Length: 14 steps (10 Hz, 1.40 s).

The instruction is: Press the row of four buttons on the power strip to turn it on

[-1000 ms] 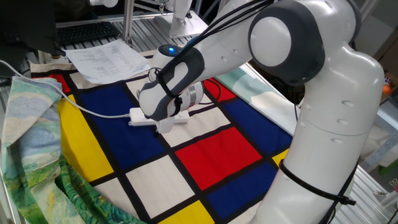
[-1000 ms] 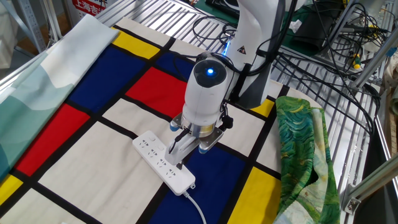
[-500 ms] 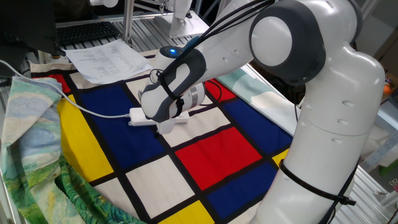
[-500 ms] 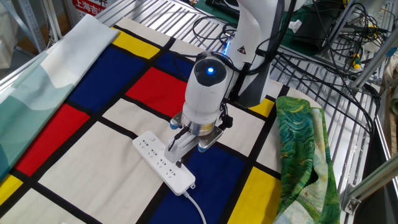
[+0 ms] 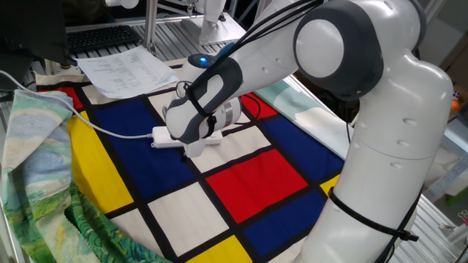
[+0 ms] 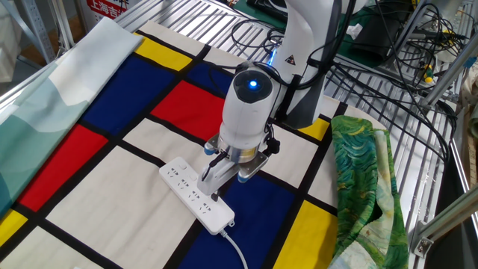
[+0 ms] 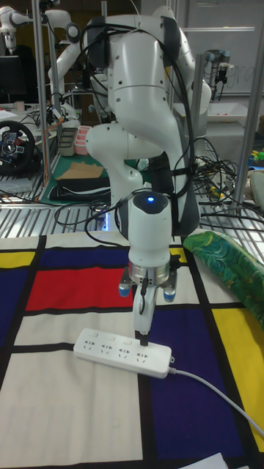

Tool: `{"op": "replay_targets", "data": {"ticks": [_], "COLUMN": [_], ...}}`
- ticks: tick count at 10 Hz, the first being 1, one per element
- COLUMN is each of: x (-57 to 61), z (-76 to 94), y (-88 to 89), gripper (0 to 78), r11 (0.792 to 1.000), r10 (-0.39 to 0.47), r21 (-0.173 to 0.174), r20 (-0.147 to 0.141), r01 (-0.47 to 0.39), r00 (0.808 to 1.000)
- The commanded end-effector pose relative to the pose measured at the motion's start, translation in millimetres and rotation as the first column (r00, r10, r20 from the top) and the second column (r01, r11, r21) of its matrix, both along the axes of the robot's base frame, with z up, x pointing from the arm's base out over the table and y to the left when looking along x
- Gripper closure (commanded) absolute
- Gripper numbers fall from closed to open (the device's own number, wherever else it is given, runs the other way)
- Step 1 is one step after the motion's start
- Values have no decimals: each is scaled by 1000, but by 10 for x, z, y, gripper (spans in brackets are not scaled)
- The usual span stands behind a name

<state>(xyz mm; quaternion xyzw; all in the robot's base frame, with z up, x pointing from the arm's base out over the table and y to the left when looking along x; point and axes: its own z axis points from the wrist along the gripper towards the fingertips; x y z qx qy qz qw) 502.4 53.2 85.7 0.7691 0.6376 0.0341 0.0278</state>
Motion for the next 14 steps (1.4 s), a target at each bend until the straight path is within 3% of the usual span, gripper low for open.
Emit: {"op": "replay_targets", "data": {"ticks": [1, 14], "x": [20, 33], "z": [20, -99], "y": [13, -13], "gripper": [1, 1], "r11": [1000, 1000], "r10": [0, 3], "r21": [3, 4], "r20": [4, 12], "r01": [0, -3], "r00": [1000, 1000]}}
